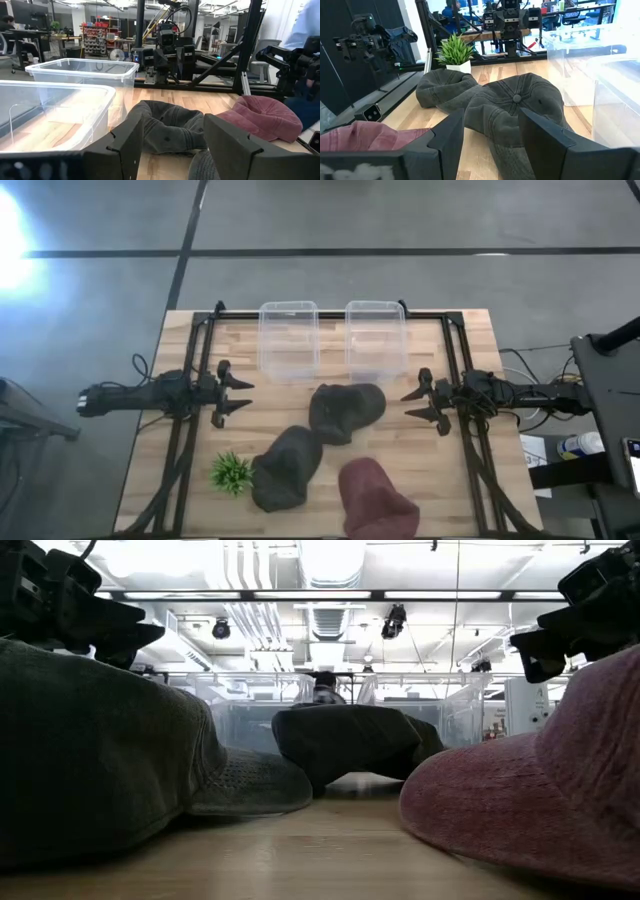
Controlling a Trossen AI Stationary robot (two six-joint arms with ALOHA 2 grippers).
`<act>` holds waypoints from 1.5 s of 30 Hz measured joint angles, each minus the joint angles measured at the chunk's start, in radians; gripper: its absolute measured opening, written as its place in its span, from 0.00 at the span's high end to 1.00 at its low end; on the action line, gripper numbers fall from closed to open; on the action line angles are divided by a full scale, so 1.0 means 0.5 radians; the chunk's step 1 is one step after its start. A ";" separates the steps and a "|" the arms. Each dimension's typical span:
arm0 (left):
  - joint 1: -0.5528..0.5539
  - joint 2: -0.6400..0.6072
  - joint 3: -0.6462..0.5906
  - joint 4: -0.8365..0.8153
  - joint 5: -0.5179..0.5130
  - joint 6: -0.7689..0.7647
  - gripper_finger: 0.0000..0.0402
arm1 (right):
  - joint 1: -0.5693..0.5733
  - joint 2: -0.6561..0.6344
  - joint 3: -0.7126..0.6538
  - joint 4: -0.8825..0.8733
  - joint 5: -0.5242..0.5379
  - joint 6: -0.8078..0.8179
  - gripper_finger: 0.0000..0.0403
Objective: Pick & Place hat
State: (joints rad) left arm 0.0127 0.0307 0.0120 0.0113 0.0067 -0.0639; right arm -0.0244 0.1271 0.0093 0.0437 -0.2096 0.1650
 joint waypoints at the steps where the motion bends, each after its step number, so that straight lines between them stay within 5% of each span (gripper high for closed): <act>1: -0.001 0.000 0.000 0.000 0.000 0.000 0.50 | 0.000 0.000 0.000 0.000 0.000 0.000 0.55; 10: 0.000 0.000 0.000 0.000 0.000 0.000 0.50 | 0.000 0.000 0.000 0.000 0.000 0.035 0.54; 20: -0.001 0.000 0.000 0.000 0.000 0.000 0.50 | 0.000 0.001 0.000 -0.007 0.075 1.743 0.55; 25: -0.001 0.000 0.000 0.000 0.000 0.000 0.50 | 0.000 0.016 0.001 -0.040 0.313 1.880 0.56; 29: 0.000 0.000 0.000 0.000 0.000 0.000 0.50 | 0.013 0.054 0.002 -0.039 0.235 2.131 0.56; 36: 0.000 0.000 0.000 0.000 0.000 0.000 0.50 | 0.012 0.625 0.002 -0.072 0.475 2.536 0.53; 45: 0.000 0.000 0.000 0.000 0.000 -0.001 0.50 | -0.033 1.478 0.014 0.220 0.637 2.729 0.35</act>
State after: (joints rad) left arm 0.0128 0.0307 0.0120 0.0113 0.0067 -0.0642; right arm -0.0407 0.8659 0.0162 0.1540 0.1088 1.5294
